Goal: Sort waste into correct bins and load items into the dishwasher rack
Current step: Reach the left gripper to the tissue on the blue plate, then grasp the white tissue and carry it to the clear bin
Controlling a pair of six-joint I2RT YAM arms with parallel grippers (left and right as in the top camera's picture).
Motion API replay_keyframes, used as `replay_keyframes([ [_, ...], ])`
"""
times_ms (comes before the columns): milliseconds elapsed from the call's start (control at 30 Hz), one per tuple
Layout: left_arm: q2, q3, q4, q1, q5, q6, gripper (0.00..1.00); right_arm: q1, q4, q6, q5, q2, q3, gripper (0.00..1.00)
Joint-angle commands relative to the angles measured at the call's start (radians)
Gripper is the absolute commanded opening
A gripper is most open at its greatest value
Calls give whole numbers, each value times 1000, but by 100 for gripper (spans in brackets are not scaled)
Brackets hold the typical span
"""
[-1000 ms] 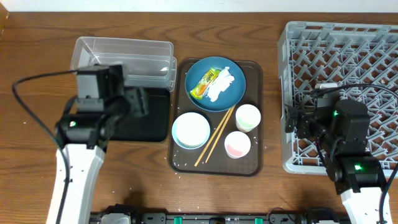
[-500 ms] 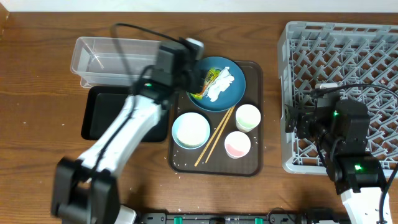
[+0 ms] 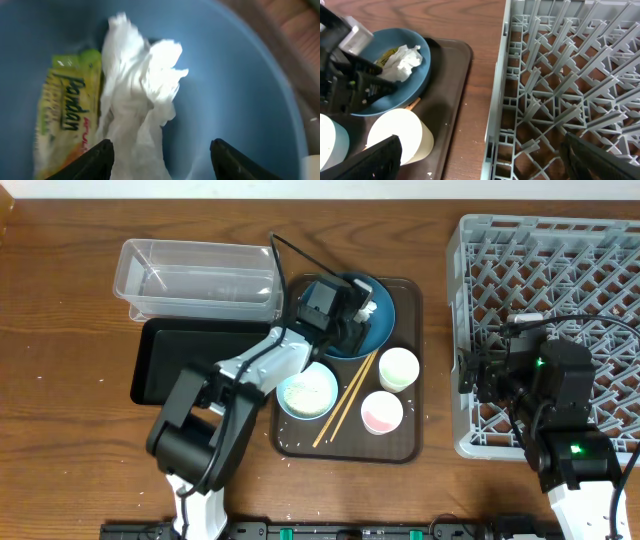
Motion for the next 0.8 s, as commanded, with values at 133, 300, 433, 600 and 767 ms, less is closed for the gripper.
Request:
replay_keyframes([
  [133,39,20,-2,3,-33,6,34,5,-4,7,-4,-1,23,99],
  [300,5,20,-3,6,-33,6,8,5,-4,7,-4,-1,23,99],
  [433,-103,20,-5,17,-38,6,6,5,-4,6,-4,-1,23,99],
  [600,-272,20,-26,65,-182,6,6,5,-4,6,-4,-1,23,99],
  [767,-340,20,-45,172,-269,7,6,5,-4,6,-4,-1,23,99],
])
